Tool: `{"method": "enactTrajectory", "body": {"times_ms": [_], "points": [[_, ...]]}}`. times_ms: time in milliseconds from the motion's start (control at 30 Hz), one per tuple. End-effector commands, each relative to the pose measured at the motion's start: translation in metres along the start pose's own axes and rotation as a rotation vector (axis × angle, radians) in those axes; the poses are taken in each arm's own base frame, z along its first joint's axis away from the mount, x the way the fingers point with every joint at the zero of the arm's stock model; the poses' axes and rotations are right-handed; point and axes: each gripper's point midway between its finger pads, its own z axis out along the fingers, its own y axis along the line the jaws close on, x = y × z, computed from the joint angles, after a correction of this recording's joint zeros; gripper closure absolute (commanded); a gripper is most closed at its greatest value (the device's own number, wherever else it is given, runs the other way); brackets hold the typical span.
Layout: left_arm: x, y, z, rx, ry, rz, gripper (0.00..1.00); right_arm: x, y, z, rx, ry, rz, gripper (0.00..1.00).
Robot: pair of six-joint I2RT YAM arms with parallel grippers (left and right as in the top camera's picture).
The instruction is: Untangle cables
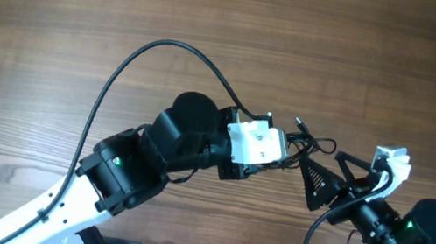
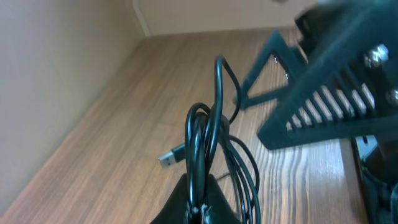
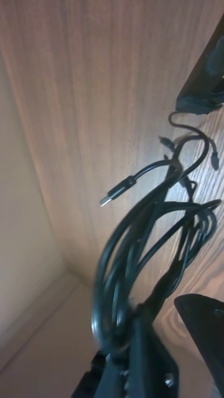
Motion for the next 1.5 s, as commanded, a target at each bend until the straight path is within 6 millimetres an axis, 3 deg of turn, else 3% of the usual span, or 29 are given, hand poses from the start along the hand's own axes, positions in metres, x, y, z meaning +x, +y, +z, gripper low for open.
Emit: {"method": "enactTrajectory", "body": {"times_ms": [0,67,233,300,333,367,400,467,500,533,567,600,667,800,867,1167,1300,1467], "points": [[-0.023,0.004,-0.007,-0.011,-0.079,-0.081,0.96,0.004,0.015,-0.002,-0.083,0.021,-0.120,0.05],[-0.026,0.002,-0.008,0.007,-0.095,-0.125,0.96,0.005,0.017,-0.002,-0.097,0.024,-0.150,0.05],[-0.044,-0.051,-0.019,0.327,-0.189,-0.110,0.96,-0.013,0.001,-0.002,0.010,-0.053,-0.167,0.01],[-0.047,-0.060,-0.023,0.389,-0.208,-0.107,0.96,-0.018,-0.002,-0.002,0.035,-0.076,-0.175,0.01],[-0.048,-0.062,-0.024,0.401,-0.212,-0.105,0.96,-0.019,-0.002,-0.002,0.033,-0.079,-0.179,0.07],[-0.049,-0.062,-0.024,0.399,-0.218,-0.102,0.96,-0.017,0.002,-0.002,0.011,-0.069,-0.179,0.28],[-0.051,-0.061,-0.024,0.396,-0.226,-0.097,0.96,-0.014,0.007,-0.002,-0.020,-0.058,-0.178,0.42],[-0.058,-0.059,-0.025,0.386,-0.254,-0.080,0.82,-0.010,0.016,-0.002,-0.075,-0.038,-0.179,0.90],[-0.061,-0.057,-0.025,0.381,-0.268,-0.070,0.78,-0.010,0.017,-0.002,-0.077,-0.038,-0.177,0.96],[-0.062,-0.055,-0.025,0.365,-0.272,-0.066,0.65,-0.010,0.016,-0.002,-0.077,-0.038,-0.176,0.96],[-0.060,-0.050,-0.022,0.333,-0.262,-0.071,0.38,-0.010,0.016,-0.002,-0.076,-0.037,-0.176,0.96],[-0.059,-0.047,-0.021,0.316,-0.253,-0.075,0.00,-0.010,0.016,-0.002,-0.076,-0.037,-0.171,0.96],[-0.054,-0.034,-0.016,0.246,-0.219,-0.156,0.00,-0.012,0.012,-0.002,-0.050,-0.047,-0.118,0.96],[-0.034,0.009,-0.008,-0.005,-0.129,-0.464,0.00,-0.017,0.002,-0.002,0.008,-0.071,-0.018,0.96],[-0.010,0.035,-0.011,-0.173,-0.078,-0.734,0.00,-0.017,0.001,-0.002,0.011,-0.072,-0.017,0.96],[-0.004,0.047,-0.042,-0.167,-0.085,-0.796,0.00,-0.017,0.003,-0.002,0.003,-0.069,-0.021,0.96],[-0.007,0.015,-0.033,0.034,-0.048,-0.648,0.00,-0.018,0.021,-0.003,-0.099,-0.063,-0.048,0.96],[0.000,0.021,-0.031,0.017,-0.029,-0.671,0.00,-0.017,0.033,-0.004,-0.161,-0.056,-0.085,0.96]]}}
